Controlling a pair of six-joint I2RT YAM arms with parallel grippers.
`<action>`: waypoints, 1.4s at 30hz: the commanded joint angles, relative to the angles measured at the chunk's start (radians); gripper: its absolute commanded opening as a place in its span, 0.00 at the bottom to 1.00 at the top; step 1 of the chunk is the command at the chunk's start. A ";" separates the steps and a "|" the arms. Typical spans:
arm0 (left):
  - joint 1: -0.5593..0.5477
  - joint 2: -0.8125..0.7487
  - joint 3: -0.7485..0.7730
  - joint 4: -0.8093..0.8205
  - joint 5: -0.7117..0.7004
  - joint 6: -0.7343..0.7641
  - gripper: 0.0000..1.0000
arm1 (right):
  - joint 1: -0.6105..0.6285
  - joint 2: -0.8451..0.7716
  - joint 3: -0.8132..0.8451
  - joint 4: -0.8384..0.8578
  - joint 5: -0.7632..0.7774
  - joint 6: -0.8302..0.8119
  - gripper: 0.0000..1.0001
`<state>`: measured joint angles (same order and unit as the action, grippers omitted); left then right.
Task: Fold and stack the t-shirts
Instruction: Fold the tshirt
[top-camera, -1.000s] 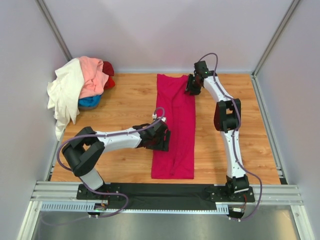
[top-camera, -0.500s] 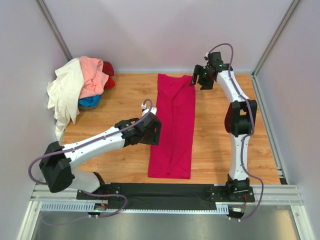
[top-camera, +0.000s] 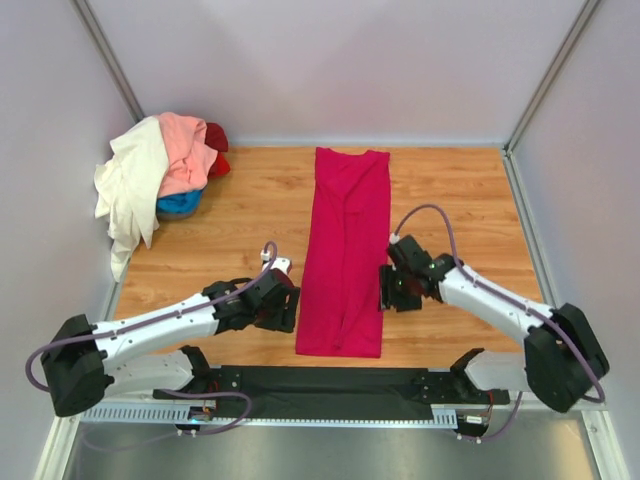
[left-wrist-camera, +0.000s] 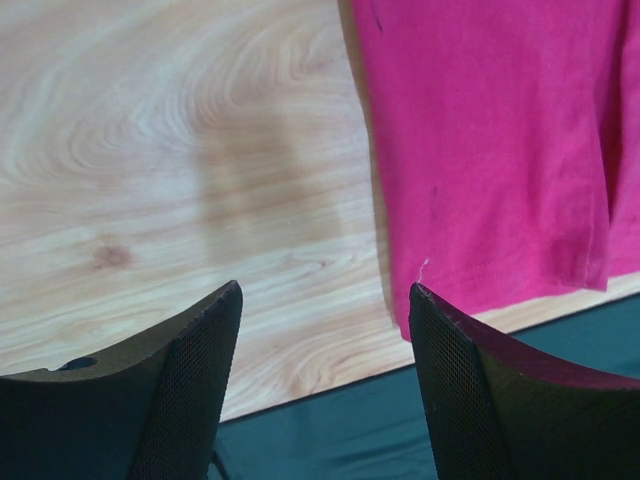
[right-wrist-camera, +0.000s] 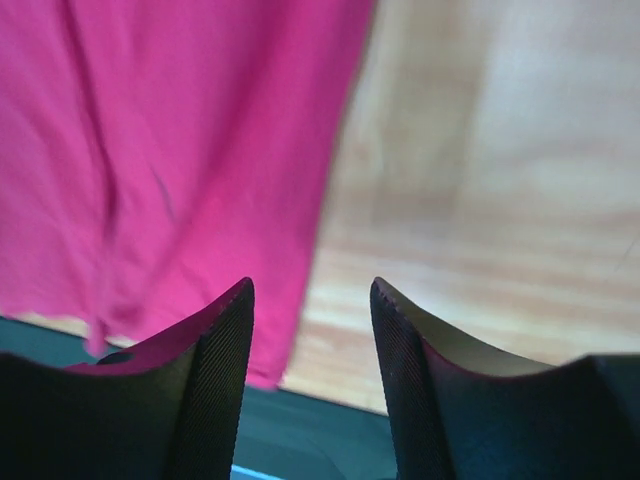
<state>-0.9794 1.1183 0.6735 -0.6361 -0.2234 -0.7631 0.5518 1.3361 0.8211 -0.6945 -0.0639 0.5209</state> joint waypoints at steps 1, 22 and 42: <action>-0.018 -0.069 -0.038 0.096 0.044 -0.057 0.75 | 0.124 -0.162 -0.126 0.055 0.094 0.168 0.52; -0.051 -0.057 -0.153 0.213 0.099 -0.131 0.73 | 0.445 -0.186 -0.286 0.096 0.159 0.421 0.44; -0.119 -0.040 -0.201 0.286 0.116 -0.173 0.69 | 0.462 -0.192 -0.361 0.101 0.196 0.444 0.00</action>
<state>-1.0863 1.0775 0.4850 -0.4099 -0.1181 -0.9131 1.0069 1.1370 0.4915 -0.5858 0.0830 0.9485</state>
